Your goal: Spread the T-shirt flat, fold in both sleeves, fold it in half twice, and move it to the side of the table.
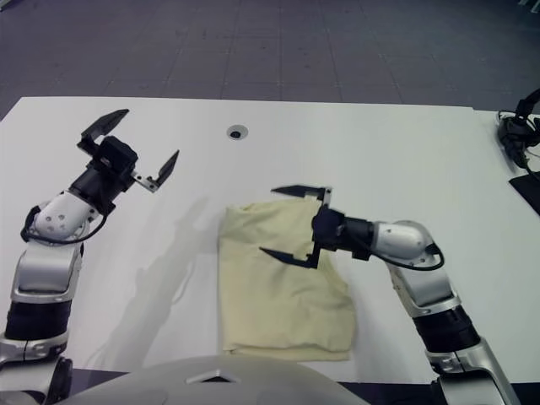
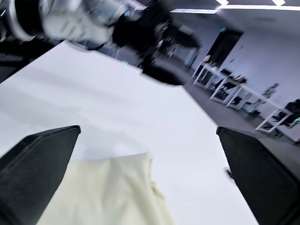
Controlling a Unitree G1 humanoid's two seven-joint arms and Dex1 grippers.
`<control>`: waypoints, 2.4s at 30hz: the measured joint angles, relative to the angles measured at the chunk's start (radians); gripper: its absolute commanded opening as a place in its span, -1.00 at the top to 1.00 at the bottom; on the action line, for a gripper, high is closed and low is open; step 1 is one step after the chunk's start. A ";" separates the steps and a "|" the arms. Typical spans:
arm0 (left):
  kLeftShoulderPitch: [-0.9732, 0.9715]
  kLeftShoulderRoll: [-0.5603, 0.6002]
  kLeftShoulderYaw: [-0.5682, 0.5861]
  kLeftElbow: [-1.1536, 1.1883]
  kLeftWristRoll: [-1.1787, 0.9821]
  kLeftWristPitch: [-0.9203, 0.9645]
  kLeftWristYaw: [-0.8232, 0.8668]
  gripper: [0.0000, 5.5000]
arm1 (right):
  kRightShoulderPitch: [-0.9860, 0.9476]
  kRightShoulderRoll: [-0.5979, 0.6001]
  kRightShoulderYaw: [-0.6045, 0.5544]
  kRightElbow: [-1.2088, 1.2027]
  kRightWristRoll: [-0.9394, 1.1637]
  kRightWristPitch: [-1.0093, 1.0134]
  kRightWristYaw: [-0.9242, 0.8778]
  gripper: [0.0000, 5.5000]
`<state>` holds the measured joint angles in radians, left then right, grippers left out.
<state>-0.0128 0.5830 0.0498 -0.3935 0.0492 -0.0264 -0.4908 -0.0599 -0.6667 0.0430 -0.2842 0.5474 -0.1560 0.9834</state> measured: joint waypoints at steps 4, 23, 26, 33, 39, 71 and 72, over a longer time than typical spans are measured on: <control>0.232 0.115 -0.041 -0.105 0.076 -0.229 -0.104 -0.96 | 0.115 -0.055 -0.157 0.020 -0.038 -0.133 0.045 -0.96; 0.697 0.286 -0.130 -0.251 0.328 -0.475 -0.223 -0.96 | 0.175 -0.280 -0.150 0.732 -0.771 -1.328 -0.097 -0.96; 0.630 0.274 -0.180 -0.236 0.361 -0.469 -0.228 -0.96 | 0.156 -0.281 -0.151 0.785 -0.800 -1.370 -0.171 -0.96; 0.559 0.247 -0.264 -0.191 0.399 -0.469 -0.197 -0.96 | 0.112 -0.284 -0.152 0.782 -0.725 -1.414 -0.375 -0.96; 0.536 0.243 -0.296 -0.179 0.399 -0.464 -0.190 -0.96 | 0.152 -0.295 -0.136 0.774 -0.827 -1.440 -0.396 -0.96; 0.365 0.183 -0.495 -0.105 0.459 -0.428 -0.150 0.53 | 0.086 -0.349 -0.245 0.906 -1.191 -1.457 -0.746 -0.96; 0.362 0.183 -0.500 -0.100 0.459 -0.428 -0.150 0.61 | 0.079 -0.349 -0.244 0.911 -1.194 -1.457 -0.754 -0.96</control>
<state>0.3494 0.7659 -0.4499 -0.4931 0.5085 -0.4547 -0.6413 0.0187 -1.0159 -0.2006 0.6267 -0.6466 -1.6134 0.2291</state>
